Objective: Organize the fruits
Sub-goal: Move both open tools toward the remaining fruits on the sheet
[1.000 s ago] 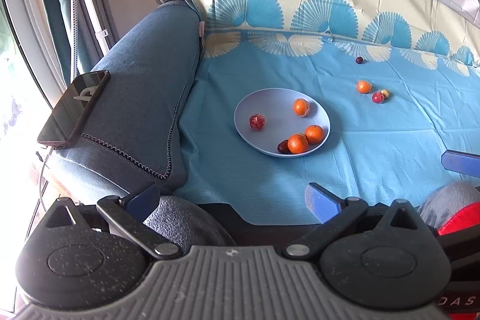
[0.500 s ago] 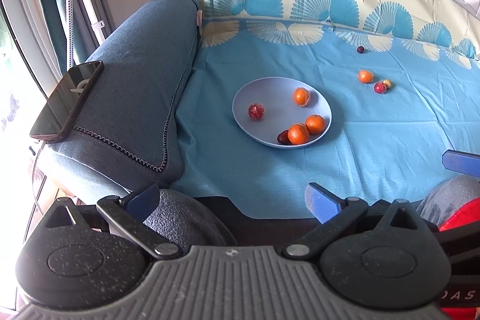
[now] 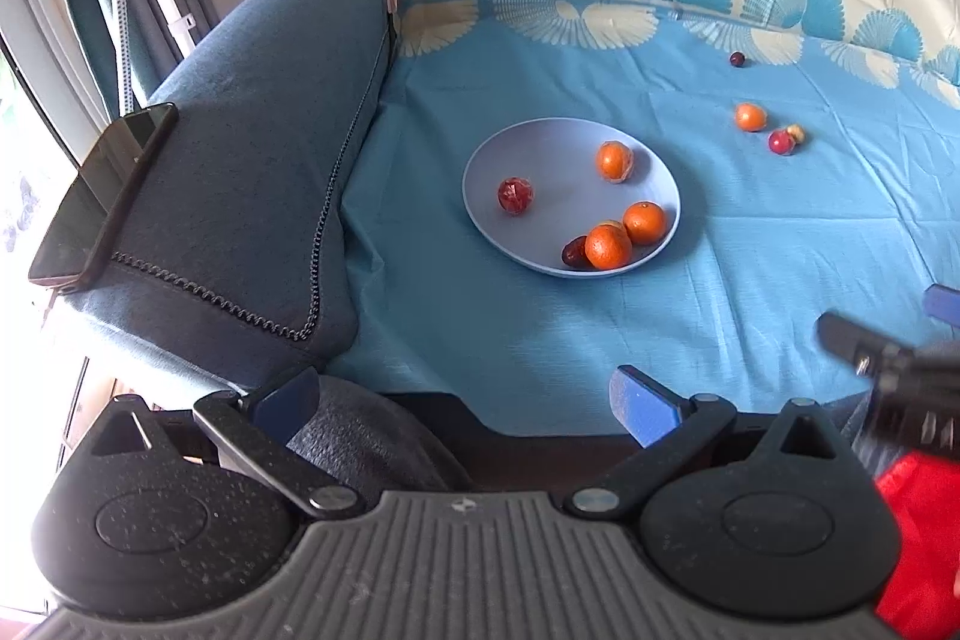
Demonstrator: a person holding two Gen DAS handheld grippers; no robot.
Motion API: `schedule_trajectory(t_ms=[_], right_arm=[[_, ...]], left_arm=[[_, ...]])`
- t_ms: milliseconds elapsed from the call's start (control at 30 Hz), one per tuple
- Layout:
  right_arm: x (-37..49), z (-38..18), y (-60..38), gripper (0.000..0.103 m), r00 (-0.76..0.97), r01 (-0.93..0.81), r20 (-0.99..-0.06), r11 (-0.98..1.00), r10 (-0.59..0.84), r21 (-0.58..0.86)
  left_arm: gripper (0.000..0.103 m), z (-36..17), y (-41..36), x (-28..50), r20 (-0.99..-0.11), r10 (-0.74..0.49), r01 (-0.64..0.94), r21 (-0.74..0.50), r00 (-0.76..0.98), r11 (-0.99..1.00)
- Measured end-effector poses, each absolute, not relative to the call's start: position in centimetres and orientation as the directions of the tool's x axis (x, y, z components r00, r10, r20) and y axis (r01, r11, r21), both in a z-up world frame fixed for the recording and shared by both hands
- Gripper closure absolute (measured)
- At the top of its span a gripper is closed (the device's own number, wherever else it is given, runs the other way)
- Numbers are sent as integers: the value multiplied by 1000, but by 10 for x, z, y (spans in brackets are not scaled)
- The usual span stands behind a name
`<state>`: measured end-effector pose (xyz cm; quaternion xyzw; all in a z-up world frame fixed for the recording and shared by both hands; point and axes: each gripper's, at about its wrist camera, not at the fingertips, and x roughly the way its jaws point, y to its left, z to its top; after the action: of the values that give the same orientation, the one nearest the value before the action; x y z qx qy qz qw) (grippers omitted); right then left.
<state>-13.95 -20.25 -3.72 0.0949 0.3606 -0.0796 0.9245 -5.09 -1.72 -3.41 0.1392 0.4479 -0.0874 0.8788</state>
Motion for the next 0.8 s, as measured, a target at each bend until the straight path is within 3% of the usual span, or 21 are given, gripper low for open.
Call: schedule_trajectory(t_ms=[367,800], right_arm=[[-66,-116,-326,1,637,551,-681,831,-362,74],[61,-188,-388,1,635,579,-661,813,-399,65]], left_arm=[[0,-42,-51,2,-845,-10,265,156,534,952],[0,-64,-100,60,-869,26,282,189,495,941]])
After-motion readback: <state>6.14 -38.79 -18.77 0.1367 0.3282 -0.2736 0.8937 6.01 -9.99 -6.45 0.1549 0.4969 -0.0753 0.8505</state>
